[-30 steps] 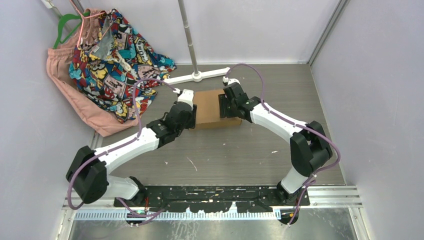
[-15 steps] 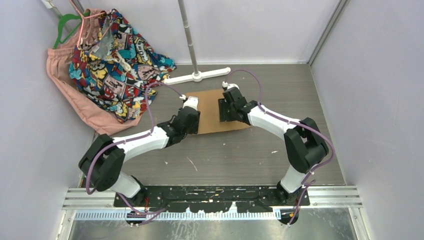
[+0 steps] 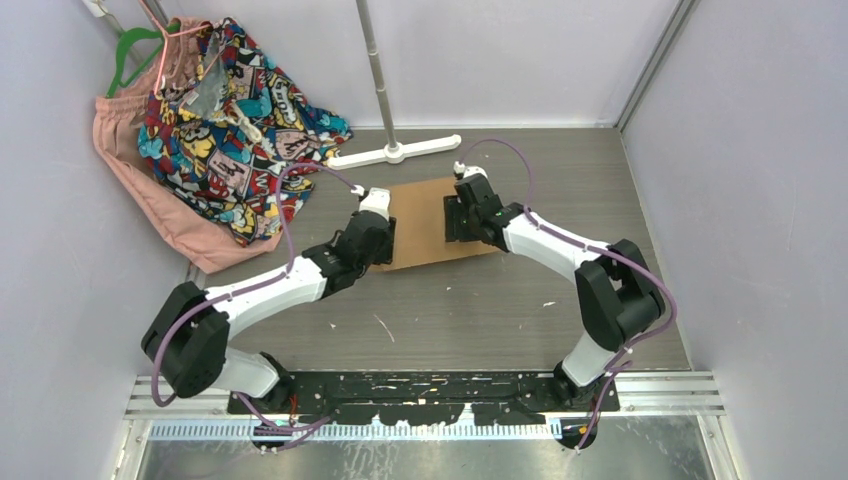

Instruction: Fold the paper box

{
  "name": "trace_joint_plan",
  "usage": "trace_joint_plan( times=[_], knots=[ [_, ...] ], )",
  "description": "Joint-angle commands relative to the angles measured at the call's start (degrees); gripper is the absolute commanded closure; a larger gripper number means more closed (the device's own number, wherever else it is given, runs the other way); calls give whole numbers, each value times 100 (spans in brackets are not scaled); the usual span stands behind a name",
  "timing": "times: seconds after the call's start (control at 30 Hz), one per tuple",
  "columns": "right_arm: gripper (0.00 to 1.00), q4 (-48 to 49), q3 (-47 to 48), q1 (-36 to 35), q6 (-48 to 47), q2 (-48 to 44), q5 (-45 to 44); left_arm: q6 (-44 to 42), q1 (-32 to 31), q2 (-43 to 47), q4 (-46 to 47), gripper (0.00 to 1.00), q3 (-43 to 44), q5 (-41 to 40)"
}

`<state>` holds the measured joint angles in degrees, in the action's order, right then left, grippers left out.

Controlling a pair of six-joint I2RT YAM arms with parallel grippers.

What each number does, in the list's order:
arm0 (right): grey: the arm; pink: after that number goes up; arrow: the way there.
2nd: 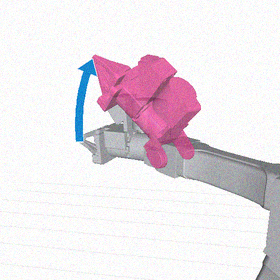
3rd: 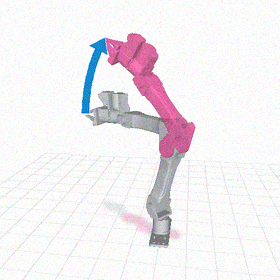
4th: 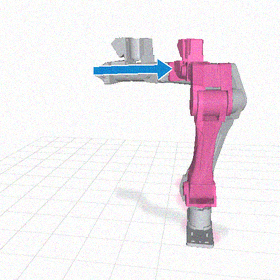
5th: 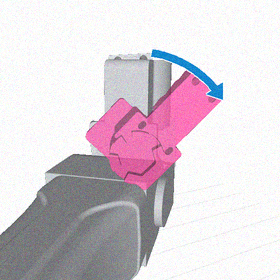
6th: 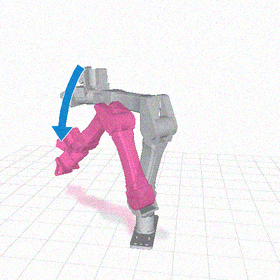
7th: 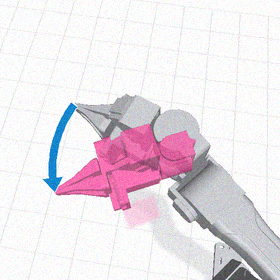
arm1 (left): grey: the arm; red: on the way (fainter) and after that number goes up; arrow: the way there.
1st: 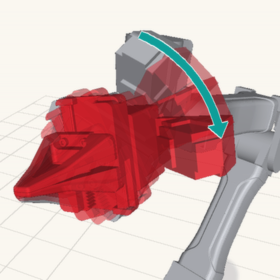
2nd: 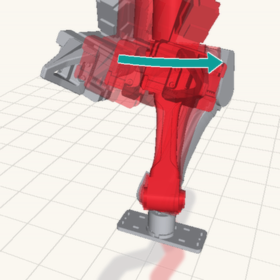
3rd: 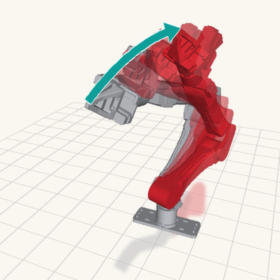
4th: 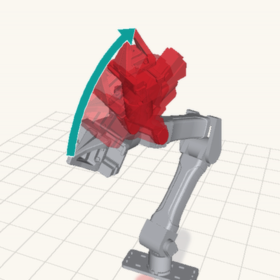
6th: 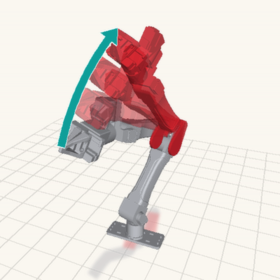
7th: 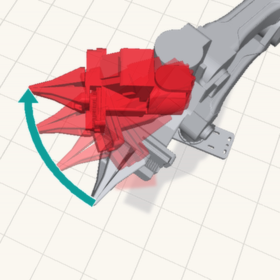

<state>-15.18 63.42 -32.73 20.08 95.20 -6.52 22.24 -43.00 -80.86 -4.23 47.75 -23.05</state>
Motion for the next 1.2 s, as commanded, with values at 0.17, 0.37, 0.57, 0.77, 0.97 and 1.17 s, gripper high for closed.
trace_joint_plan(
  times=[0.17,0.37,0.57,0.77,0.97,1.17],
  knots=[
    [44,-60,-385,503,-38,-720,-133,-107,19,169,-43,55,251,-229],
    [44,-71,-487,584,-74,-765,-93,-82,20,33,69,54,212,-185],
    [44,-37,-619,579,-48,-627,2,6,19,-267,195,54,178,-83],
    [44,1,-730,589,-70,-646,-3,39,20,-603,248,55,173,-74],
    [44,-178,-664,611,-301,-1070,-234,-68,69,-296,-2,55,174,-169],
    [43,191,-1108,840,-294,-1595,-297,-108,233,500,-283,54,7,-188]
  ],
)
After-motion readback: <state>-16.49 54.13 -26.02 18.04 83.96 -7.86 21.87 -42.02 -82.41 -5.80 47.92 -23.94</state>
